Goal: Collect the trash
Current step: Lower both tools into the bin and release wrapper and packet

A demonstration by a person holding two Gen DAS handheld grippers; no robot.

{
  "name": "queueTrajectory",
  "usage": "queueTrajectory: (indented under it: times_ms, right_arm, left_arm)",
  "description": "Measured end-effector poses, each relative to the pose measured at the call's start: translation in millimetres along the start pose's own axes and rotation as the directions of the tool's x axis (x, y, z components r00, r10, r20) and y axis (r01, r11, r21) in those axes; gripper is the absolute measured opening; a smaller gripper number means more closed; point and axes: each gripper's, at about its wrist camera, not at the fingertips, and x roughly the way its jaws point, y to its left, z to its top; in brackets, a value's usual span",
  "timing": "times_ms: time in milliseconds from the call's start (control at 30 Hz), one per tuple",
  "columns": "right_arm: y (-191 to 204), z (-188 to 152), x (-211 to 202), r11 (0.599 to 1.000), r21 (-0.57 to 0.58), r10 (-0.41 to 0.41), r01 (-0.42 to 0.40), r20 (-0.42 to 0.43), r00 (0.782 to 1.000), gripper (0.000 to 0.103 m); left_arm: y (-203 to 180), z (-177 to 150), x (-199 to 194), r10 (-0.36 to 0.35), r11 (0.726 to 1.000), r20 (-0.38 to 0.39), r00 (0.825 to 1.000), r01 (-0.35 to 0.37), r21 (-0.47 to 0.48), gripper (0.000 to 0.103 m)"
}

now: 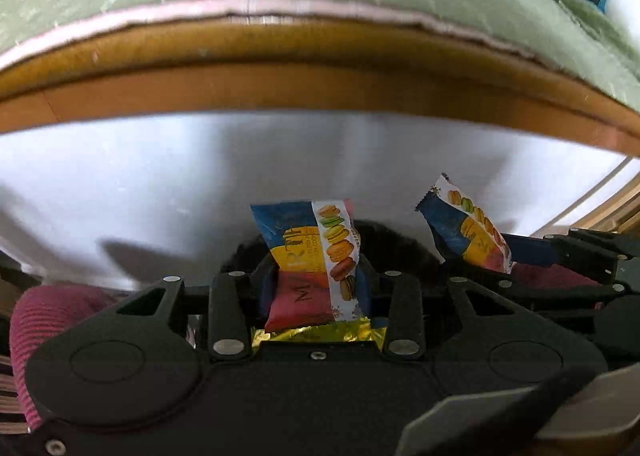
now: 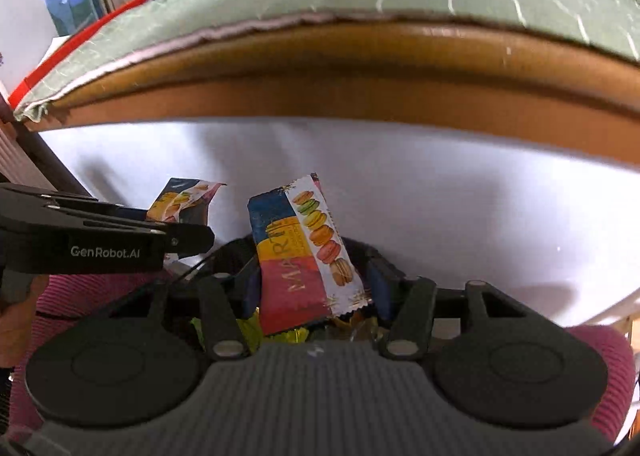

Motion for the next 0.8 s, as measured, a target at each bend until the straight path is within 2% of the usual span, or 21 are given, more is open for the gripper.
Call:
queueTrajectory:
  times_ms: [233, 300, 567, 733, 800]
  right_arm:
    - [-3, -4, 8, 1.000, 0.021, 0.009, -0.008, -0.025, 1.000, 0.063]
    - [-2, -3, 9, 1.000, 0.021, 0.011, -0.011, -0.026, 1.000, 0.067]
    - [1, 4, 13, 1.000, 0.022, 0.021, -0.020, -0.023, 1.000, 0.078]
    - [-4, 3, 6, 0.999, 0.024, 0.021, -0.020, -0.012, 1.000, 0.080]
    - [-3, 4, 2, 1.000, 0.023, 0.021, -0.021, -0.004, 1.000, 0.081]
  left_arm:
    - [2, -3, 11, 0.012, 1.000, -0.037, 0.999, -0.012, 0.008, 0.039]
    - [1, -2, 12, 0.015, 1.000, -0.041, 0.999, -0.015, 0.009, 0.040]
    - [-6, 1, 13, 0.035, 0.999, -0.051, 0.998, -0.035, 0.009, 0.059]
    - [-7, 3, 9, 0.057, 0.998, -0.043, 0.997, -0.057, 0.009, 0.068]
    - [-7, 4, 5, 0.055, 0.998, -0.036, 0.998, -0.055, 0.010, 0.068]
